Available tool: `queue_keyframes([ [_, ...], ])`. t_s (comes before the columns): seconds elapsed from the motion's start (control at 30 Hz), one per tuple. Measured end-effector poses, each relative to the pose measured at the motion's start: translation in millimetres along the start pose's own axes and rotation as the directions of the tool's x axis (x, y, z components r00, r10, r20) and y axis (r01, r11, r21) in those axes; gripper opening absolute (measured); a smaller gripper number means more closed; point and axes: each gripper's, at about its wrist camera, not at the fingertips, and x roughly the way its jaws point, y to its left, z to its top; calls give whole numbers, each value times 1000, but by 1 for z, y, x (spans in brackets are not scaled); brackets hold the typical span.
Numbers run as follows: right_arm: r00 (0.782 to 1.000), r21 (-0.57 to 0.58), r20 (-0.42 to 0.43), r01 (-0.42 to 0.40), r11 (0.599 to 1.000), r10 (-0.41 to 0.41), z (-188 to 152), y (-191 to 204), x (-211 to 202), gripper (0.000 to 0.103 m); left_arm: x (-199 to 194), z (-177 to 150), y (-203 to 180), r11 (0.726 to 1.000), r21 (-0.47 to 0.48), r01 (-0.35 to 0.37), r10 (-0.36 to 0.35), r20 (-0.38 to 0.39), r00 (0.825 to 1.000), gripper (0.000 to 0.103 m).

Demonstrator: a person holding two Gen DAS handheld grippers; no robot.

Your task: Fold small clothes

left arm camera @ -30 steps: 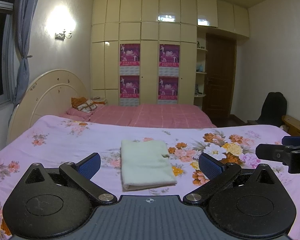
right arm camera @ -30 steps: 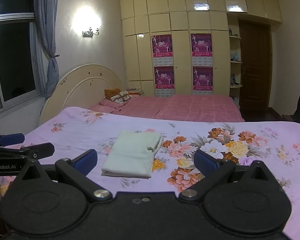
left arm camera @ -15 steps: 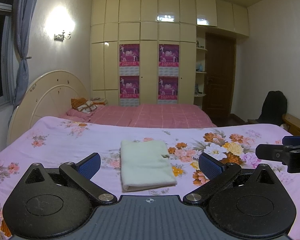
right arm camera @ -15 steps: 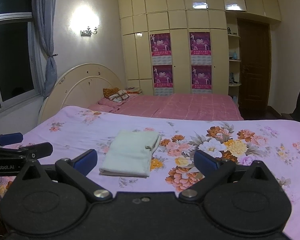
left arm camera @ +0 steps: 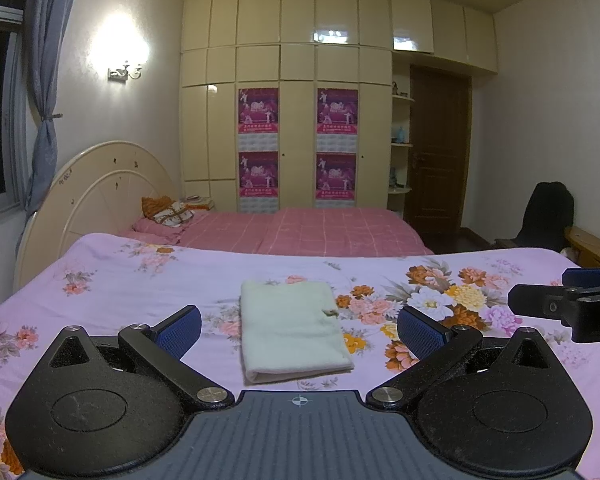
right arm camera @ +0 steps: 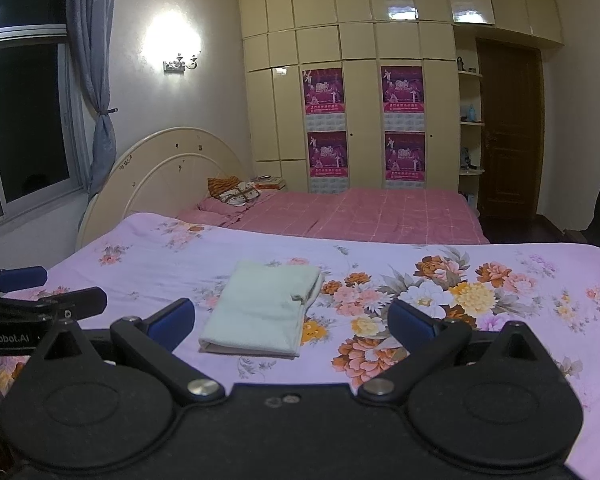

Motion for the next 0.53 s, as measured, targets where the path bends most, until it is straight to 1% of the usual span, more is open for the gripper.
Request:
queue_keyframes([
  [0.27,1000,-5,2,-1,1000,1,0,0,0,102,2,1,2,1000,2,8,-8,4,1000,103],
  [0.33,1000,-5,2,-1,1000,1,0,0,0,102,2,0,1,1000,26,17,-18,8,1000,103],
  [0.4,1000,-5,2,-2,1000,2,0,1,0,102,1,-1,-1,999,51,6,-7,21,1000,103],
  [0.53,1000,-3,3,-2,1000,2,0,1,0,102,-2,0,0,999,44,-4,3,23,1000,103],
])
